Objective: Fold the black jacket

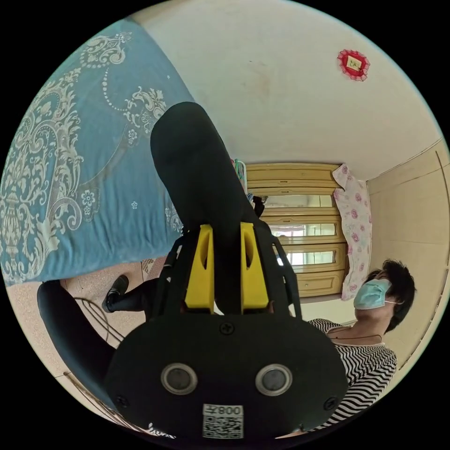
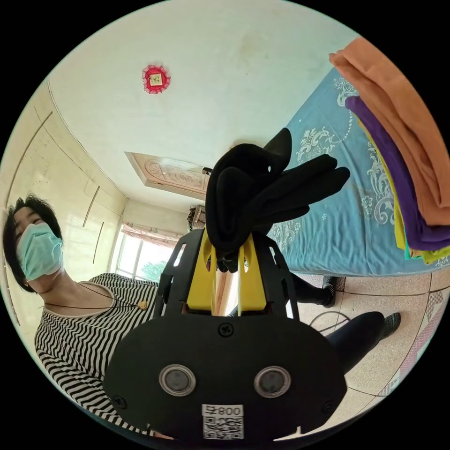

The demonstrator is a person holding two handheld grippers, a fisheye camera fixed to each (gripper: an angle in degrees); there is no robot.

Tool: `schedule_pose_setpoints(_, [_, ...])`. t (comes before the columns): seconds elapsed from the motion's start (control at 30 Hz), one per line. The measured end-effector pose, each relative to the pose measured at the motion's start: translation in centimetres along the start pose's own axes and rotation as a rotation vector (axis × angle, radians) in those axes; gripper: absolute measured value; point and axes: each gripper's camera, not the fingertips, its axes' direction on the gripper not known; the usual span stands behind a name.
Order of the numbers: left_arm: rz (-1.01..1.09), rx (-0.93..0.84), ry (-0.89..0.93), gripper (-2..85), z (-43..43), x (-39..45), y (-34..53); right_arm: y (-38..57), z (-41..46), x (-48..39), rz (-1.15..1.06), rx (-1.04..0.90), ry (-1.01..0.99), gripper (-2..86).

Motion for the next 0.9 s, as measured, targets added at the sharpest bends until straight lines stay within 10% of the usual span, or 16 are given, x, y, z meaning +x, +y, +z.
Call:
schedule_pose_setpoints(0.47, [0.223,-0.269,0.07,9.2,33.1,22.4,-5.1,2.4,-34.1,-1.8,-0.103,0.301,0.083,7.9])
schedule_pose_setpoints(0.9, [0.29,-0.364,0.127,9.4,60.3,26.4,-12.6,0.1,-51.5,13.2,-0.096,0.395,0.137,8.0])
